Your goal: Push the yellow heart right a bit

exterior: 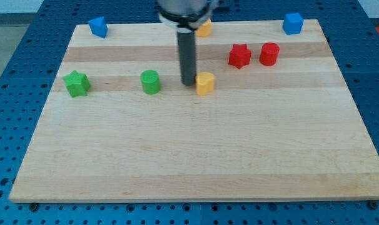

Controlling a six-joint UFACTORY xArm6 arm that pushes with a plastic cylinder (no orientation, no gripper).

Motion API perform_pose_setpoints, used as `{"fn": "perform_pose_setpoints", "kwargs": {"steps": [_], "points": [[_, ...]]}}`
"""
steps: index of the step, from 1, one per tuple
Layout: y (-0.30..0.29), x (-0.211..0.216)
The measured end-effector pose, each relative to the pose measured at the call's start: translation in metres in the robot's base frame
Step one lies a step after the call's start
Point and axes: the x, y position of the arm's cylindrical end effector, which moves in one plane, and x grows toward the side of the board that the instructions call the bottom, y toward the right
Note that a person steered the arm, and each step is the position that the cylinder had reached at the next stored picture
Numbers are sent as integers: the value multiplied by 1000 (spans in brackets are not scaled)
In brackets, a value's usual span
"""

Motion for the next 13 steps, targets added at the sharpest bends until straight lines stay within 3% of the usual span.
{"fn": "perform_pose_setpoints", "kwargs": {"steps": [2, 3, 4, 5, 7, 9, 10, 11, 13], "points": [[100, 9], [95, 9], [19, -16], [-2, 13], [37, 70], [52, 3], [49, 3], [37, 18], [74, 77]]}}
